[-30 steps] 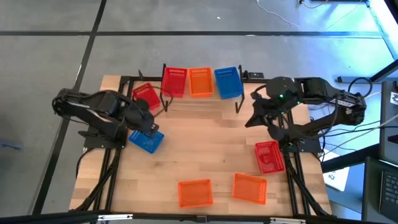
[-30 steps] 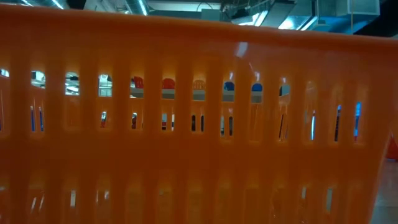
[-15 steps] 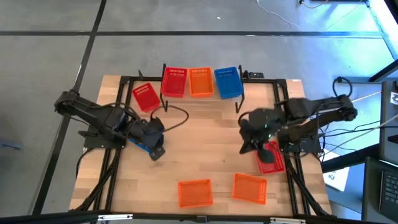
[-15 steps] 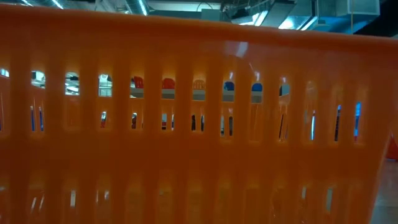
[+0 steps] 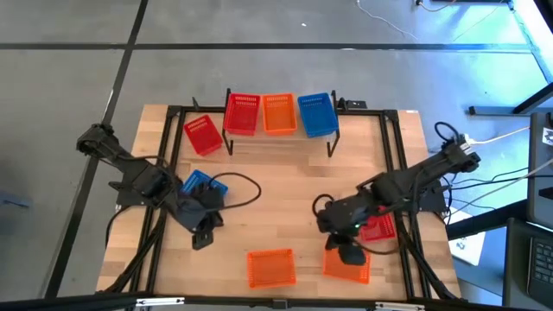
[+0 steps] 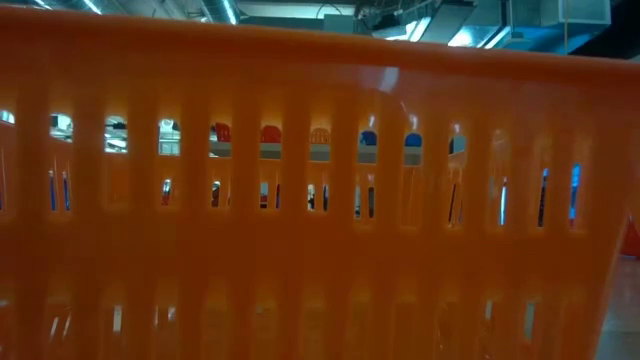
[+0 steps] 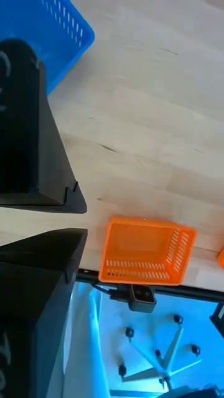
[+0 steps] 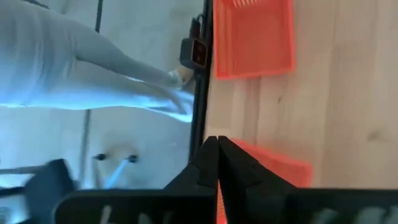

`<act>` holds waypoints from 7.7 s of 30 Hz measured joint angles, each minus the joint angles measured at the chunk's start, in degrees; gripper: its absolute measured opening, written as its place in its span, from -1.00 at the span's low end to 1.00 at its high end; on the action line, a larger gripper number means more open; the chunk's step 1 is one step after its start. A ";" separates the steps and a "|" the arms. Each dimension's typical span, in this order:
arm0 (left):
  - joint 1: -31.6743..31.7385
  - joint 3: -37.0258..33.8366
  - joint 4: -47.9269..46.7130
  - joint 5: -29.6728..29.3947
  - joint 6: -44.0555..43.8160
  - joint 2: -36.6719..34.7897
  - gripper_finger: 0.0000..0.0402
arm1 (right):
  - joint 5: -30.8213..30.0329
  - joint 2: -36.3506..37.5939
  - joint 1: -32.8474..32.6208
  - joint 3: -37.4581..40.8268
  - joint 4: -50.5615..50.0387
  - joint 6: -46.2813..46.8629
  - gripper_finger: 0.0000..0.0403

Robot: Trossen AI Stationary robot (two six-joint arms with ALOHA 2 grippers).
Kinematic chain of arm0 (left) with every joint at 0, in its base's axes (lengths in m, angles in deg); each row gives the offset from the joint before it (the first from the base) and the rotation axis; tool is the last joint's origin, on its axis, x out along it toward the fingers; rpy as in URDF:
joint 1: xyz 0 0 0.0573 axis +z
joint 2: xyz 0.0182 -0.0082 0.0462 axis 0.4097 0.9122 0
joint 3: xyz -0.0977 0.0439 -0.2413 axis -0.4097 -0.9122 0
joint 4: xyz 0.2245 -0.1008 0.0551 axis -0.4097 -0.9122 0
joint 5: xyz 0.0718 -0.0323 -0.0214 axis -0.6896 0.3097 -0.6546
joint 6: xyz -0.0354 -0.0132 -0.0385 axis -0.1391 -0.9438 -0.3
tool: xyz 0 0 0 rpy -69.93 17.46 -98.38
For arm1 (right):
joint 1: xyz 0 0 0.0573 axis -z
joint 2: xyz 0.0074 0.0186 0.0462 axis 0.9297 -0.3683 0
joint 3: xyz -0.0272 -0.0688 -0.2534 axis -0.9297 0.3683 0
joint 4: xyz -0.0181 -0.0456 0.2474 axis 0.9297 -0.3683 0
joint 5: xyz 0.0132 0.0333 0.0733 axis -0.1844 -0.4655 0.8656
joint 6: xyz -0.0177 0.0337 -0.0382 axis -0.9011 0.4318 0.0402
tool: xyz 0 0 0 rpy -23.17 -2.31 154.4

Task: Stack baskets on shelf by color
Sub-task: Stack the right orange basket into the orange basket on the shelf

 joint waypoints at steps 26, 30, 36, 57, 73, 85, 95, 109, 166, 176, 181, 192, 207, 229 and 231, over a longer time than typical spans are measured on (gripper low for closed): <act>-0.93 -0.02 3.04 -0.47 -0.09 0.00 -0.79 | -6.50 -19.05 -1.08 -0.02 -19.75 -5.80 -0.41; -0.93 -0.02 3.04 -0.47 -0.09 0.00 -0.79 | -6.46 -20.28 -1.07 -0.02 -19.48 -5.88 -0.41; -0.93 -0.02 3.02 -0.47 -0.09 0.00 -0.79 | -6.43 -20.72 -1.07 -0.02 -17.50 -5.82 -0.41; -0.91 -0.02 4.18 -0.45 -1.12 0.00 -0.79 | -0.37 -20.69 -0.51 15.50 -4.31 0.45 -0.56; -0.93 -0.02 4.20 -3.46 1.74 -0.03 -0.79 | -8.61 -20.69 5.96 -10.27 -22.10 2.18 -0.99; 0.13 -0.02 3.76 -18.85 10.01 -6.50 -0.79 | -21.18 -20.65 20.07 -38.98 -30.42 4.65 -1.00; 12.03 -0.02 3.76 -20.99 21.18 -9.35 -0.79 | -19.74 -20.63 41.08 -47.11 -23.05 1.55 -1.00; 28.86 -0.02 3.76 -19.29 26.98 -9.40 -0.79 | 4.00 -22.89 63.80 -39.05 -10.55 3.11 -1.00; 33.15 0.00 3.90 -11.66 30.38 -9.40 -0.79 | 2.55 -28.19 65.53 -38.50 -12.46 -1.37 -0.86; 33.15 0.00 3.89 -11.68 30.40 -9.40 -0.79 | 5.65 -28.19 65.70 -38.51 -12.47 -4.43 -0.97; 33.15 0.00 3.87 -11.68 30.42 -9.40 -0.79 | 6.57 -28.19 65.75 -38.51 -12.52 -4.37 -0.98; 33.15 0.02 3.87 -11.68 30.44 -9.40 -0.79 | 6.54 -28.19 66.34 -38.51 -15.46 -5.85 -0.99; 33.12 0.02 3.87 -11.69 30.46 -9.40 -0.79 | 4.48 -28.17 66.45 -38.51 -15.16 -10.65 -0.77; 33.10 0.02 3.89 -9.10 30.44 -9.40 -0.79 | 4.57 -28.12 66.45 -38.53 -13.48 -10.39 -0.75; 33.10 0.02 3.87 -9.10 30.44 -9.40 -0.79 | 3.75 -28.12 66.45 -38.53 -13.48 -10.40 -0.75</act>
